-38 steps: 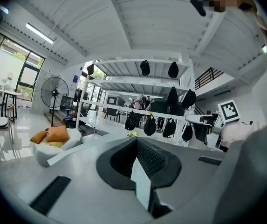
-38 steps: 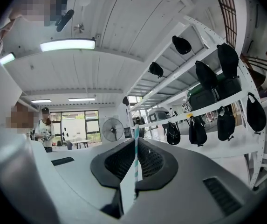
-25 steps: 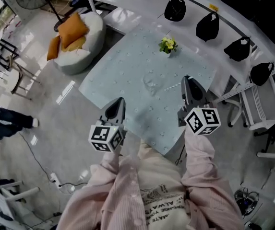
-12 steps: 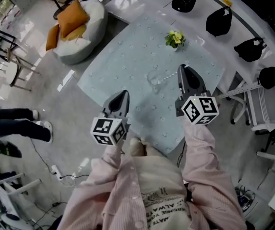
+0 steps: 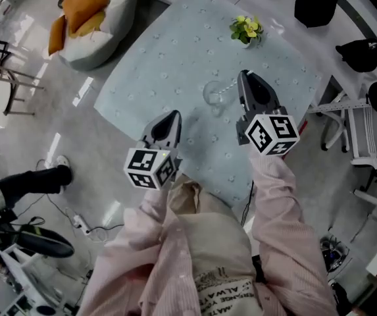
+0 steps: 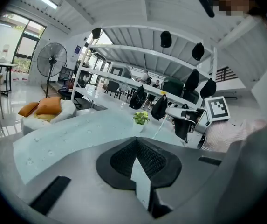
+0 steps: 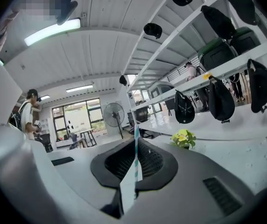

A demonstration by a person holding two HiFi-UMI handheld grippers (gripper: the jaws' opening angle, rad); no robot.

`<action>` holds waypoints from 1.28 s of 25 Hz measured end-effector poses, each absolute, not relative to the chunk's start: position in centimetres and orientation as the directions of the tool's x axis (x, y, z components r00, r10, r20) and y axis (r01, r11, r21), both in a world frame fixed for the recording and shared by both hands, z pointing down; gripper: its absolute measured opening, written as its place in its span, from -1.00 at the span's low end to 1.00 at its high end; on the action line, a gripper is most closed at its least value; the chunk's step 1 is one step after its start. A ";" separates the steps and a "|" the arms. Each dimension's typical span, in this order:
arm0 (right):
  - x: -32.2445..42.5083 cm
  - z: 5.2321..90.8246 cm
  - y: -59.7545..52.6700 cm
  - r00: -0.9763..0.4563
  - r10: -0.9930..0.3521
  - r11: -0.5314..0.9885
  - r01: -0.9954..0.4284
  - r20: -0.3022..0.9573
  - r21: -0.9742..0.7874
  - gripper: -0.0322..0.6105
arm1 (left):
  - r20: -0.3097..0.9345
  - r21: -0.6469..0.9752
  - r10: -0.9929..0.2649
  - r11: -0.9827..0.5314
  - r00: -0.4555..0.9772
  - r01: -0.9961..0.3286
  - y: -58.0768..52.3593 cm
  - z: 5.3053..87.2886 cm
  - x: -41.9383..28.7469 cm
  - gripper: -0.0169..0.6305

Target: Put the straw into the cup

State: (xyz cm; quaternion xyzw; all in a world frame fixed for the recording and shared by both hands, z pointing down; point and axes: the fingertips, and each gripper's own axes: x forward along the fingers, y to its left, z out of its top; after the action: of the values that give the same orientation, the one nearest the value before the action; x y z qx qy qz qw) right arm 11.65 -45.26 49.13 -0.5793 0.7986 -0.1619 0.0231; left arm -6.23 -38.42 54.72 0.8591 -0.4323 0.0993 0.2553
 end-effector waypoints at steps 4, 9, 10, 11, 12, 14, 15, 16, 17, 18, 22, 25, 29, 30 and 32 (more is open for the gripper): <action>10.7 52.0 -46.2 -0.351 -0.916 0.281 -0.906 0.192 -0.316 -0.86 | 0.431 0.384 -0.660 -0.483 0.616 -0.787 -38.8 57.4 -5.8 -0.95; 9.7 55.3 -47.0 -0.374 -0.895 0.286 -0.900 0.245 -0.330 -0.86 | 0.461 0.416 -0.630 -0.469 0.625 -0.779 -39.0 60.0 -5.4 -0.95; 9.6 55.7 -47.1 -0.376 -0.892 0.284 -0.898 0.252 -0.335 -0.86 | 0.464 0.420 -0.626 -0.467 0.627 -0.778 -39.0 60.3 -5.4 -0.95; 9.5 56.0 -47.2 -0.379 -0.889 0.284 -0.896 0.257 -0.340 -0.86 | 0.468 0.424 -0.622 -0.466 0.628 -0.777 -39.0 60.6 -5.4 -0.95; 9.3 56.4 -47.3 -0.383 -0.886 0.284 -0.895 0.263 -0.344 -0.86 | 0.471 0.426 -0.618 -0.465 0.629 -0.776 -39.1 60.8 -5.4 -0.95; 9.2 56.9 -47.5 -0.386 -0.882 0.283 -0.893 0.272 -0.350 -0.86 | 0.477 0.431 -0.613 -0.461 0.629 -0.776 -39.1 61.2 -5.4 -0.95; 9.3 57.1 -47.6 -0.385 -0.882 0.279 -0.892 0.272 -0.356 -0.86 | 0.479 0.434 -0.612 -0.458 0.630 -0.776 -39.1 61.4 -5.4 -0.95; 9.4 57.2 -47.6 -0.383 -0.883 0.274 -0.891 0.272 -0.363 -0.86 | 0.480 0.437 -0.610 -0.456 0.630 -0.775 -39.1 61.5 -5.3 -0.95; 9.5 57.3 -47.7 -0.380 -0.884 0.270 -0.890 0.271 -0.369 -0.86 | 0.481 0.439 -0.609 -0.456 0.631 -0.774 -39.2 61.7 -5.3 -0.95; 9.6 57.3 -47.9 -0.378 -0.885 0.266 -0.889 0.271 -0.373 -0.86 | 0.482 0.440 -0.607 -0.456 0.632 -0.774 -39.2 61.7 -5.3 -0.95; 9.9 57.6 -48.1 -0.373 -0.889 0.254 -0.885 0.267 -0.389 -0.86 | 0.485 0.444 -0.603 -0.454 0.634 -0.772 -39.3 62.0 -5.2 -0.95; 10.1 57.8 -48.3 -0.371 -0.889 0.252 -0.886 0.268 -0.389 -0.86 | 0.486 0.445 -0.601 -0.456 0.635 -0.771 -39.4 62.2 -5.1 -0.95; 10.0 58.2 -48.6 -0.375 -0.885 0.257 -0.888 0.277 -0.382 -0.86 | 0.486 0.445 -0.597 -0.459 0.638 -0.769 -39.6 62.3 -4.9 -0.95; 9.9 58.3 -48.6 -0.375 -0.883 0.255 -0.888 0.281 -0.382 -0.86 | 0.486 0.445 -0.596 -0.460 0.639 -0.768 -39.7 62.3 -4.9 -0.95; 9.9 58.6 -48.7 -0.374 -0.882 0.253 -0.889 0.287 -0.382 -0.86 | 0.487 0.445 -0.594 -0.462 0.640 -0.767 -39.8 62.3 -4.8 -0.95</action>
State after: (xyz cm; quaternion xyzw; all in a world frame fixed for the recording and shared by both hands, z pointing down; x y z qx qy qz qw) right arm 9.86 -48.70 58.59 -0.5592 0.7915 -0.2463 -0.0075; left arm -4.81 -39.77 62.30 0.8445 -0.4030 0.1324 0.3268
